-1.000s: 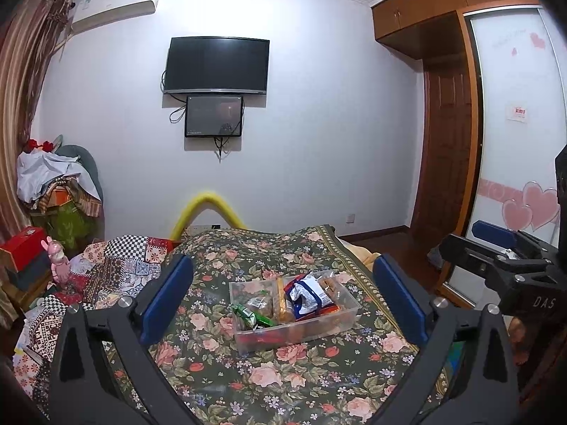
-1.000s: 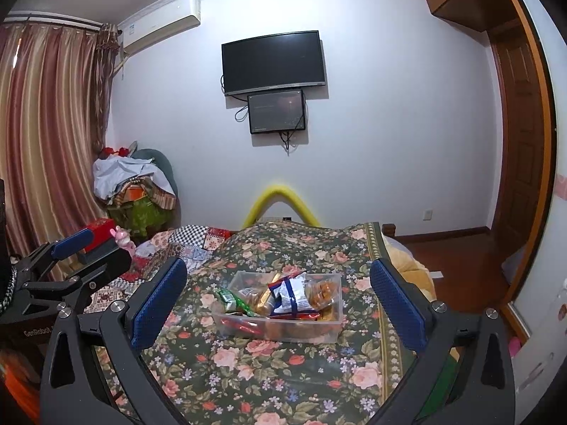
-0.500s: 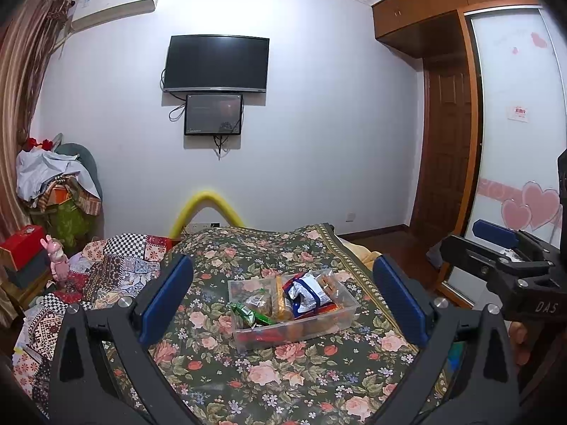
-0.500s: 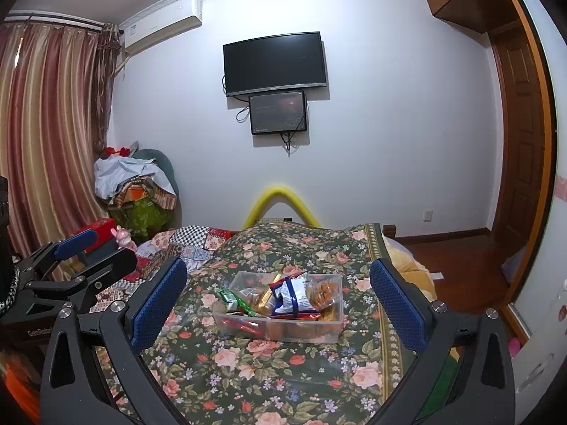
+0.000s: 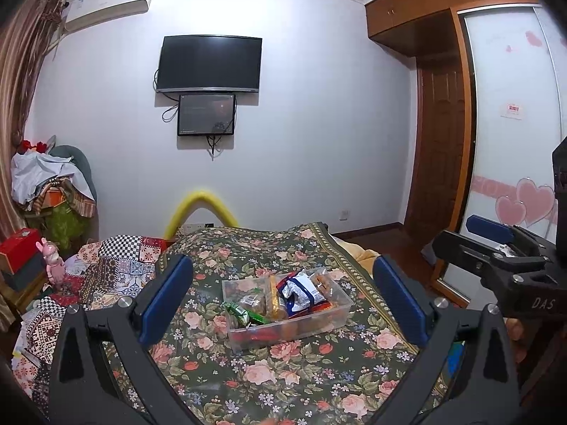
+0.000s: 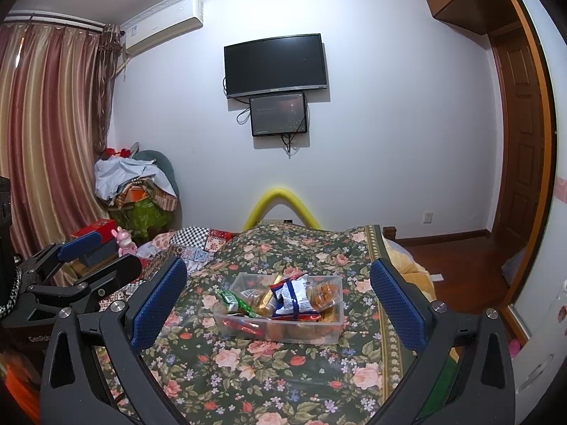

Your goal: Organize snacks

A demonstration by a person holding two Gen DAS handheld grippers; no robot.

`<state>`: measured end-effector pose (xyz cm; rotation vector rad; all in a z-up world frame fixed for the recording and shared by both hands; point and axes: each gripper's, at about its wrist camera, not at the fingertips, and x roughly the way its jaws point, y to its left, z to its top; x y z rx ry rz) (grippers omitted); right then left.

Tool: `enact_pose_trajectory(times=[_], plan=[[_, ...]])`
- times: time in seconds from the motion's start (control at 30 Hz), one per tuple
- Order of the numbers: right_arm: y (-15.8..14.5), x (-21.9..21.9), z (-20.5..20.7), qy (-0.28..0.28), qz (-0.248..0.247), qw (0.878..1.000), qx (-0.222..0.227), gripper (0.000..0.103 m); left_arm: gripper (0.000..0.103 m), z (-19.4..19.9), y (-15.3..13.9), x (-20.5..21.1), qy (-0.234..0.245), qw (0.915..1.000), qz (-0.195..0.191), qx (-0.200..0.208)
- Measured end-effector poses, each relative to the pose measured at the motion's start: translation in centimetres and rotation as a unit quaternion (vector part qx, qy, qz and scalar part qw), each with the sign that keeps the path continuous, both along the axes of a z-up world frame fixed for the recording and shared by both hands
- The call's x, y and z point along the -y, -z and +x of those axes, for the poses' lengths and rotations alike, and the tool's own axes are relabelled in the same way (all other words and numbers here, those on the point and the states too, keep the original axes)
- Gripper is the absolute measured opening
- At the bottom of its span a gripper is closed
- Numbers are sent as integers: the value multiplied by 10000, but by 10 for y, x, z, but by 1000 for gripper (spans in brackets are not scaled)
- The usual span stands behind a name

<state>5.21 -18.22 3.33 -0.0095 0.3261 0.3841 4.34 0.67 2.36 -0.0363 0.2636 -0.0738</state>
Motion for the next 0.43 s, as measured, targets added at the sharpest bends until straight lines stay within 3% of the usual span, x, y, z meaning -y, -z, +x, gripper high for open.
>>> enact_pose_trajectory(times=[0.43], plan=[[1, 0, 1, -11, -9, 10000, -22, 103, 103, 1, 3, 1, 54, 10000, -6, -68]])
